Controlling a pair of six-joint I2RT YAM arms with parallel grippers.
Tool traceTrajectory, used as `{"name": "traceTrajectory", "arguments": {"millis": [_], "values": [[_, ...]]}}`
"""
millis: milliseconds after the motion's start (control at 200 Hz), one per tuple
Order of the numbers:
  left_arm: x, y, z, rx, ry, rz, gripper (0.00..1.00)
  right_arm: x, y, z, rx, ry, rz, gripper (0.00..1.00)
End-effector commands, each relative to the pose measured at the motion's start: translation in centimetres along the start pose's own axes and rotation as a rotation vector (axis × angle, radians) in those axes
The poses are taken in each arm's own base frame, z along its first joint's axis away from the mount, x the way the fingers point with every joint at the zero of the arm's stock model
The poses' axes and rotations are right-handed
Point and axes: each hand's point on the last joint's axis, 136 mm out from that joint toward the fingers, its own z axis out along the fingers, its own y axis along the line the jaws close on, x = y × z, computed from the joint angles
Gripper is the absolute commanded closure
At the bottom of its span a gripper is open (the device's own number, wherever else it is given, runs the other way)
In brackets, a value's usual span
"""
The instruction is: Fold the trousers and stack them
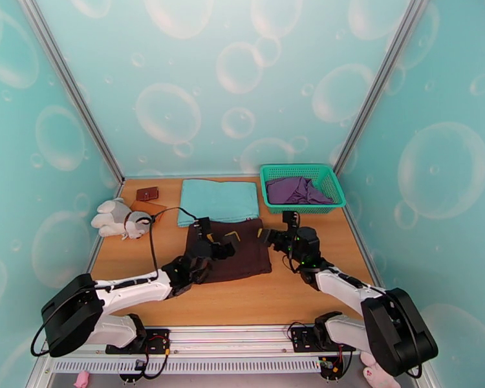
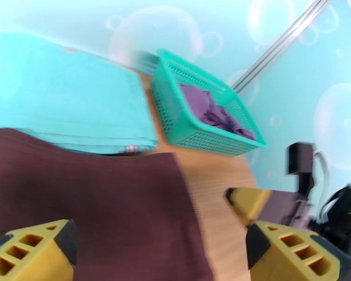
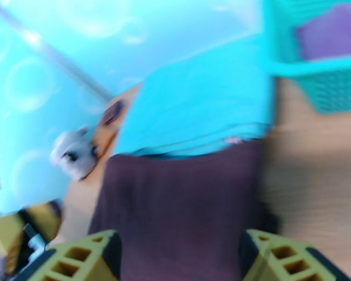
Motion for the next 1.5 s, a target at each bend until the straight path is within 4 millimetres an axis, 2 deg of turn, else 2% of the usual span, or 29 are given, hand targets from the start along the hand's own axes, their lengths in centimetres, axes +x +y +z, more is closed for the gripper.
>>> {"name": "traceTrajectory", "arguments": {"millis": [0, 140, 275, 365, 460, 575, 685, 785, 870, 905, 995, 1080, 1150, 1305, 1495], "values": [[-0.7, -0.5, 0.1, 0.212, 0.057, 0.062, 0.01, 0.5, 2.8, 2.2, -0.141, 0.048, -0.074, 0.31], [-0.7, 1.6, 3.3, 0.232, 0.128, 0.068, 0.01, 1.0, 1.0, 4.3, -0.165, 0.058, -0.009, 0.31], [-1.5, 5.6, 5.9, 0.121, 0.075, 0.020, 0.01, 1.3, -2.2, 5.2, -0.153, 0.043, 0.104, 0.31], [-0.5, 8.8, 7.6, 0.055, 0.089, -0.055, 0.01, 2.1, -4.9, 5.3, -0.094, 0.060, 0.185, 0.34], [1.5, 11.7, 8.0, -0.033, 0.116, -0.112, 0.01, 2.7, -7.2, 4.7, 0.010, 0.076, 0.214, 0.36], [2.6, 12.9, 7.6, -0.070, 0.128, -0.110, 0.01, 3.2, -8.5, 4.2, 0.146, 0.120, 0.179, 0.36], [2.4, 12.3, 6.8, -0.054, 0.141, -0.101, 0.01, 1.6, -7.4, 3.0, 0.166, 0.070, 0.126, 0.35], [0.8, 10.0, 4.1, -0.005, 0.091, -0.065, 0.01, 0.1, -5.6, 1.1, 0.177, 0.013, 0.044, 0.34], [-0.1, 7.8, 1.3, 0.015, 0.071, -0.031, 0.01, -1.3, -2.4, -0.6, 0.107, -0.041, -0.021, 0.31], [0.2, 6.9, 0.2, 0.015, 0.081, -0.015, 0.01, -1.7, -0.9, -1.1, 0.058, -0.045, -0.032, 0.30], [1.6, 5.9, -2.1, -0.021, 0.155, -0.003, 0.01, -0.2, 2.0, -1.3, -0.030, 0.063, -0.013, 0.29], [3.6, 5.8, -3.6, -0.022, 0.257, -0.039, 0.01, 2.2, 2.7, -1.0, -0.031, 0.176, 0.036, 0.30], [5.3, 5.9, -4.7, 0.000, 0.312, -0.080, 0.01, 3.7, 3.2, -1.3, -0.063, 0.199, 0.097, 0.30], [7.5, 6.6, -6.1, 0.029, 0.348, -0.144, 0.01, 6.9, 2.1, -2.1, -0.047, 0.231, 0.172, 0.29], [10.6, 9.2, -6.6, -0.064, 0.426, -0.174, 0.01, 10.2, 0.1, -2.7, 0.015, 0.304, 0.233, 0.30]]}}
